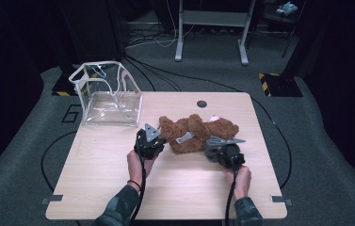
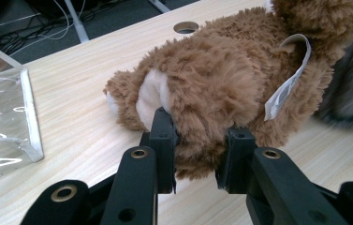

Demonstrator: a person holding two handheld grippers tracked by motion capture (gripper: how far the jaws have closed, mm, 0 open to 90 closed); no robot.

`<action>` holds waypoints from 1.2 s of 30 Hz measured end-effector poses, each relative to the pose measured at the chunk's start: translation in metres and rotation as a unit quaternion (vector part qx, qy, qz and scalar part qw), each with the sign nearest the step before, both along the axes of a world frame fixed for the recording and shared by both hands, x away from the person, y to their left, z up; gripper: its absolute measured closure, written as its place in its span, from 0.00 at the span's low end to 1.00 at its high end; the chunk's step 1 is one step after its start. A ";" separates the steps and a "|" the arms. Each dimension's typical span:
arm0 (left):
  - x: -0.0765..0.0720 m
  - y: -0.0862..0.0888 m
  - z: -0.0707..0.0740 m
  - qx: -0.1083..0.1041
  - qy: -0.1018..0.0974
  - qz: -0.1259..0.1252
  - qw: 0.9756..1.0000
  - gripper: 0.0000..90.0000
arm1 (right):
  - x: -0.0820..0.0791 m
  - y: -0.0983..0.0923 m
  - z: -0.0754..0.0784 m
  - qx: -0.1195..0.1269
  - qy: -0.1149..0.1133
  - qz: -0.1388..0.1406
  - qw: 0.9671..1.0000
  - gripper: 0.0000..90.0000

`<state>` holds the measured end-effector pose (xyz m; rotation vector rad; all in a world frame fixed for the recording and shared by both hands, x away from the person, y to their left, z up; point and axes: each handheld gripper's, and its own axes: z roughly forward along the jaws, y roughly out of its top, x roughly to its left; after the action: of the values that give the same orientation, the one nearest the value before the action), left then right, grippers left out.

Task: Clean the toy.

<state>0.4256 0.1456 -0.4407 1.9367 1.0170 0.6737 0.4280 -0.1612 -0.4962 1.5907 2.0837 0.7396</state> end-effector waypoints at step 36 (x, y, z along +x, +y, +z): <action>0.003 0.001 -0.003 -0.011 0.005 0.001 1.000 0.79 | 0.002 0.002 0.008 0.023 -0.006 -0.002 1.000 0.84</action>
<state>0.4289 0.1465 -0.4441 1.9223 1.0284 0.6511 0.4301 -0.1588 -0.4881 1.6111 2.0691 0.7997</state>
